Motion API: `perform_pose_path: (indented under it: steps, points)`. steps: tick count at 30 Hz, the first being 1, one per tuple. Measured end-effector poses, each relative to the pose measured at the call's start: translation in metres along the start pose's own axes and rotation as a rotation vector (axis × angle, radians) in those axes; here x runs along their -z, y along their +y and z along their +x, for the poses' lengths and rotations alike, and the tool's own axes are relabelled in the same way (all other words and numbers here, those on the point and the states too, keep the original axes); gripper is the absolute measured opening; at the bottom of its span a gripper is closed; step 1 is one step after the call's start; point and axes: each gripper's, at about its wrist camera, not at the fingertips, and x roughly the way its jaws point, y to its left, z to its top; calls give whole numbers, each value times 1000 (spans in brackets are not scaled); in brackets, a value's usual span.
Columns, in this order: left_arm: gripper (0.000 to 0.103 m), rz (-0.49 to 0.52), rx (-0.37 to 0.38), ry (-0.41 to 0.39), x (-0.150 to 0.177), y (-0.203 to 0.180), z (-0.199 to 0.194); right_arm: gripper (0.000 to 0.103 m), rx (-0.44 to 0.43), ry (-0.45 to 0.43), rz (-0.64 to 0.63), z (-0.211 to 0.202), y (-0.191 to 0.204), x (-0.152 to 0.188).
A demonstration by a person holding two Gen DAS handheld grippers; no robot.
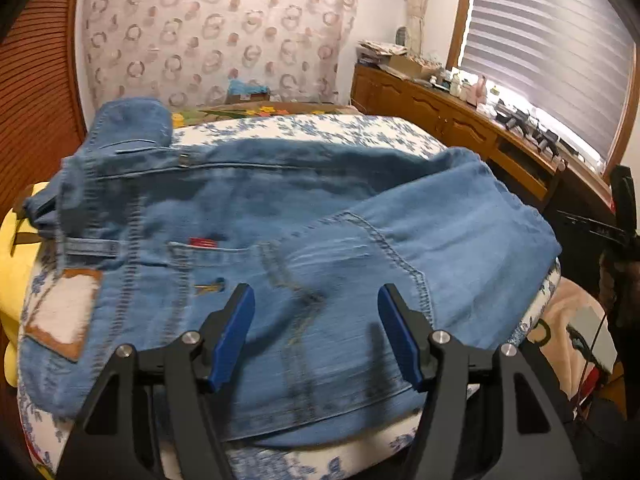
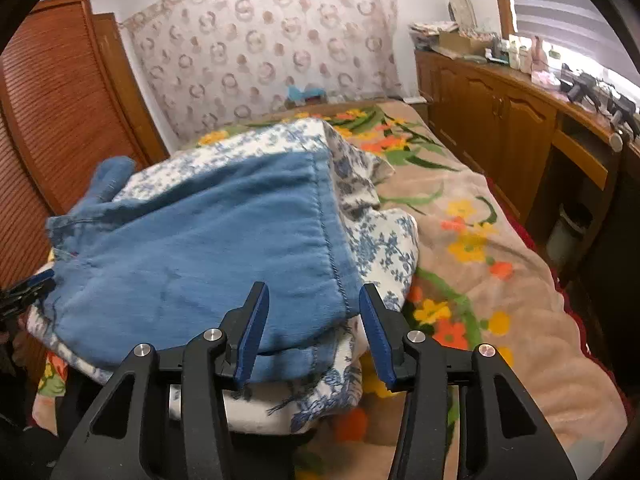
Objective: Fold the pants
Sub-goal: 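Close the right tool on the jeans leg edge and lift it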
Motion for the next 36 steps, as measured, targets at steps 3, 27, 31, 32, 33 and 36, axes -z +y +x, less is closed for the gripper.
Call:
perform_pose_path:
  steps: [3,27,31,32,33,36]
  points:
    - [63,18,-9,9,-1,-9,5,47,-2,16,10,9,-1,2]
    - [63,41,-6,-10,-5,-28,1,7,-19,9,20,13,0,-9]
    - [63,35,-2,-18,-3,-25,-3,6,-58,-42,-16,-4,15,-21]
    - [63,33,-1,-20,-3,-24,-4,5,-69,-47,-27,-7,20,-24]
    - [63,32,-1,-22,-3,-23,-5,5,-83,-55,-39,-10,25,-27]
    - [63,27,-2,-30,-3,-21,-9,5,-113,-70,-72,-16,40,-35]
